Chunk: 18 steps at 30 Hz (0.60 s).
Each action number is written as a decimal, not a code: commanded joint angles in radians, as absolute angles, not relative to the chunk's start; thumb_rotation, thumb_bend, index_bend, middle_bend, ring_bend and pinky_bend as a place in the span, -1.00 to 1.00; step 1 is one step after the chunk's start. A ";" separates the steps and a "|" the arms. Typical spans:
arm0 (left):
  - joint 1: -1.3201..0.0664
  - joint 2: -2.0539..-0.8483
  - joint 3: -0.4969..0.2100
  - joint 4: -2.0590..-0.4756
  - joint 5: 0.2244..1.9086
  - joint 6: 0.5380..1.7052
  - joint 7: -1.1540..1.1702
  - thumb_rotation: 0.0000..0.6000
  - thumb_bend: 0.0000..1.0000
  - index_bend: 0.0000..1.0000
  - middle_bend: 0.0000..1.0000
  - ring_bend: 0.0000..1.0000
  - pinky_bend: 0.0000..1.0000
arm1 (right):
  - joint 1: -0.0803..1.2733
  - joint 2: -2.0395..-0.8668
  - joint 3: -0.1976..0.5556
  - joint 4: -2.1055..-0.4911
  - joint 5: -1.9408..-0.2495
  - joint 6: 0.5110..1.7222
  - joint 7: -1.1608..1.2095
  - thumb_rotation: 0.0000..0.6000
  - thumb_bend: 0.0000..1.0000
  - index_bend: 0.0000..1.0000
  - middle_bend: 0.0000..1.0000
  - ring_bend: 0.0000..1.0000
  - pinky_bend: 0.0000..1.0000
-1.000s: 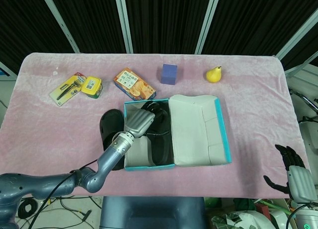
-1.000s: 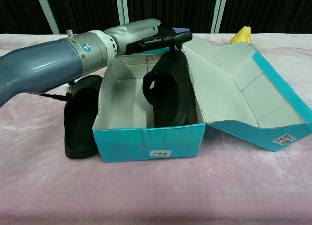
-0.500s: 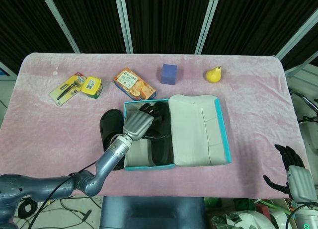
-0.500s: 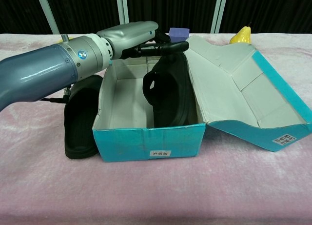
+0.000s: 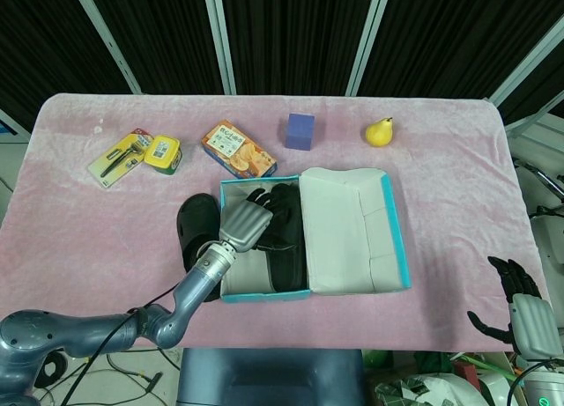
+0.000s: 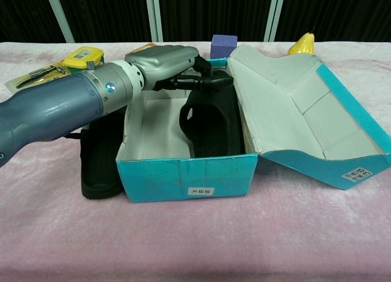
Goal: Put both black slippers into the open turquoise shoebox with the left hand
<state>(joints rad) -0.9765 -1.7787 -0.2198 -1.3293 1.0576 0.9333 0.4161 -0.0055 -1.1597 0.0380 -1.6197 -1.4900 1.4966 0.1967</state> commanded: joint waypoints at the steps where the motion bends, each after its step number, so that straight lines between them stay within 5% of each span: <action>1: -0.973 -1.781 -0.218 -1.324 1.051 0.929 0.418 -1.00 -0.92 -0.26 -0.42 -0.70 -0.75 | -0.006 -1.159 0.038 -1.620 -1.490 1.496 0.197 1.00 -0.75 -0.77 -0.80 -1.00 -0.79; 13: -0.919 -1.737 -0.256 -1.433 1.186 1.063 0.269 -0.93 -0.94 -0.67 -0.52 -0.70 -0.72 | -0.006 -1.159 0.039 -1.625 -1.493 1.499 0.191 1.00 -0.75 -0.77 -0.80 -1.00 -0.79; 17: -0.865 -1.682 -0.241 -1.515 1.205 1.148 0.315 0.87 -0.85 -0.79 -0.58 -0.70 -0.68 | -0.003 -1.160 0.039 -1.622 -1.494 1.496 0.194 1.00 -0.75 -0.77 -0.80 -1.00 -0.79; 18: -0.846 -1.655 -0.232 -1.551 1.197 1.169 0.355 1.00 -0.82 -0.81 -0.59 -0.70 -0.67 | -0.002 -1.161 0.039 -1.620 -1.495 1.494 0.195 1.00 -0.75 -0.77 -0.80 -1.00 -0.79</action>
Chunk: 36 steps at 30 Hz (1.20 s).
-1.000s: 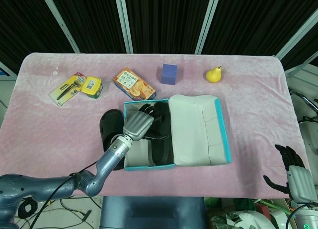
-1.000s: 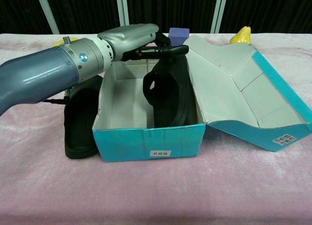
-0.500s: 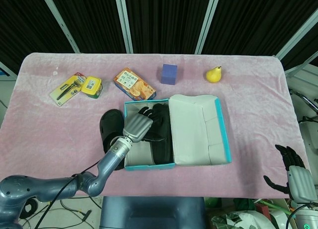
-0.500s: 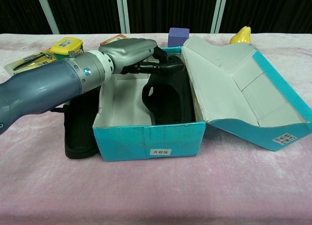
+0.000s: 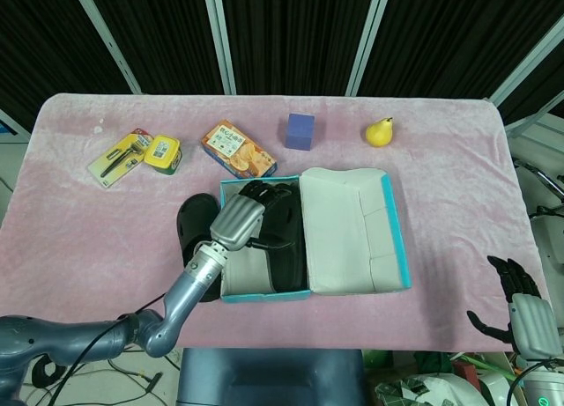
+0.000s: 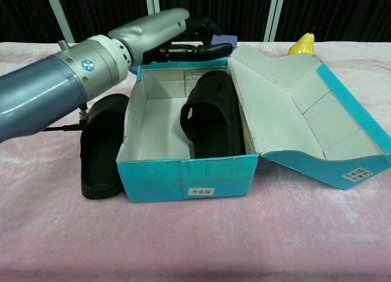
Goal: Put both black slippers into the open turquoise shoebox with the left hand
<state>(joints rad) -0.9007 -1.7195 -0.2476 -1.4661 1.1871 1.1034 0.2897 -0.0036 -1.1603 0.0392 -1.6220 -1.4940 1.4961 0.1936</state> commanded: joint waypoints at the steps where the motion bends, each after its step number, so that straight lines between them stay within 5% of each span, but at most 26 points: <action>1: -0.833 -1.635 -0.225 -1.576 1.189 1.182 0.384 1.00 -0.81 -0.83 -0.60 -0.70 -0.67 | -0.001 -1.161 0.039 -1.619 -1.496 1.492 0.196 1.00 -0.75 -0.77 -0.80 -1.00 -0.79; 15: -0.701 -1.393 -0.182 -1.839 0.929 1.299 0.709 1.00 -0.80 -0.93 -0.69 -0.73 -0.67 | 0.016 -1.172 0.043 -1.601 -1.501 1.474 0.210 1.00 -0.75 -0.77 -0.80 -1.00 -0.79; 36: -0.819 -1.555 -0.254 -1.628 0.460 1.156 0.841 1.00 -0.80 -0.80 -0.65 -0.73 -0.63 | 0.009 -1.172 0.037 -1.596 -1.502 1.483 0.219 1.00 -0.75 -0.77 -0.80 -1.00 -0.79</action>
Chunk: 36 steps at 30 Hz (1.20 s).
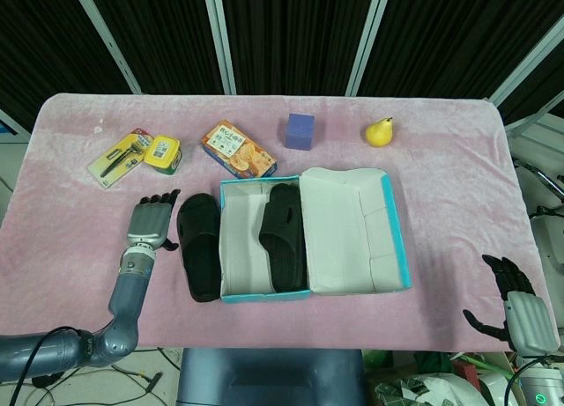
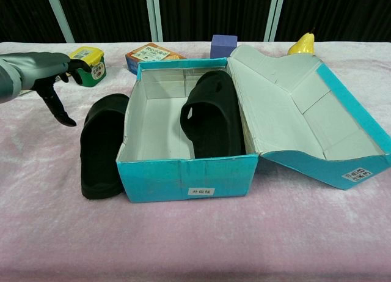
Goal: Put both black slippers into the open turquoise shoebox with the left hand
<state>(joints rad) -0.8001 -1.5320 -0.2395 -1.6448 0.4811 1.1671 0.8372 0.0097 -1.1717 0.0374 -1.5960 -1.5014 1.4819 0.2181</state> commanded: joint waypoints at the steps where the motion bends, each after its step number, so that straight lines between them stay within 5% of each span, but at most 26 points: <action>1: -0.824 -1.561 -0.258 -1.625 0.454 1.155 0.840 1.00 -0.80 -0.80 -0.64 -0.73 -0.62 | 0.009 -1.171 0.037 -1.596 -1.502 1.483 0.219 1.00 -0.75 -0.77 -0.80 -1.00 -0.79; 18: -0.860 -1.494 -0.292 -1.680 0.320 1.003 0.759 1.00 -0.91 -0.84 -0.65 -0.73 -0.57 | 0.009 -1.174 0.037 -1.586 -1.496 1.478 0.230 1.00 -0.75 -0.77 -0.80 -1.00 -0.79; 36: -0.945 -1.566 -0.297 -1.543 0.239 1.011 0.744 1.00 -0.91 -0.84 -0.63 -0.72 -0.52 | 0.000 -1.169 0.033 -1.598 -1.487 1.482 0.220 1.00 -0.75 -0.77 -0.80 -1.00 -0.79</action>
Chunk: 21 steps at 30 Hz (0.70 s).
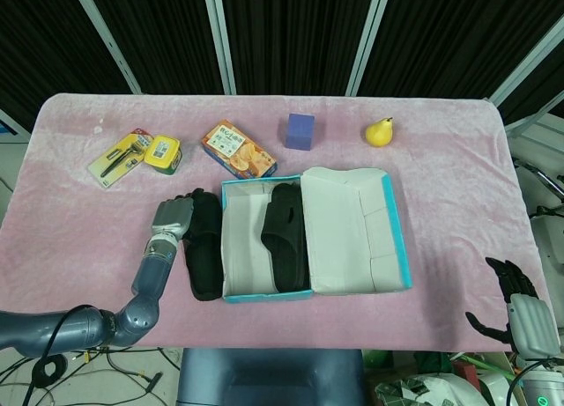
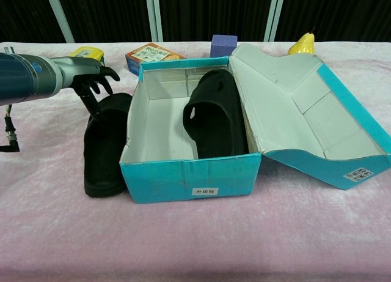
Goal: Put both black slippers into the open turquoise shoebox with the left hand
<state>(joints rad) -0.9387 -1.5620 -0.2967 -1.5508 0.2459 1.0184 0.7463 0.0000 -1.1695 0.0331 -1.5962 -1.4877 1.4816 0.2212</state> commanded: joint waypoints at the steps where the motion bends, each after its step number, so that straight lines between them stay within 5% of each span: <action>1: -0.947 -1.567 -0.296 -1.541 0.238 1.007 0.743 1.00 -0.91 -0.84 -0.63 -0.71 -0.52 | -0.001 -1.168 0.034 -1.598 -1.487 1.482 0.219 1.00 -0.75 -0.77 -0.80 -1.00 -0.79; 11: -0.966 -1.592 -0.267 -1.499 0.214 0.970 0.739 1.00 -0.89 -0.72 -0.44 -0.50 -0.42 | -0.001 -1.164 0.034 -1.607 -1.485 1.481 0.211 1.00 -0.75 -0.77 -0.80 -1.00 -0.79; 21: -0.953 -1.601 -0.247 -1.478 0.244 1.005 0.709 1.00 -0.66 -0.55 -0.18 -0.19 -0.06 | 0.001 -1.163 0.036 -1.611 -1.485 1.479 0.207 1.00 -0.75 -0.77 -0.80 -1.00 -0.79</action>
<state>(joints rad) -0.9577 -1.6047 -0.2468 -1.4752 0.2377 1.0011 0.7167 0.0010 -1.1629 0.0363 -1.6111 -1.4850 1.4793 0.2066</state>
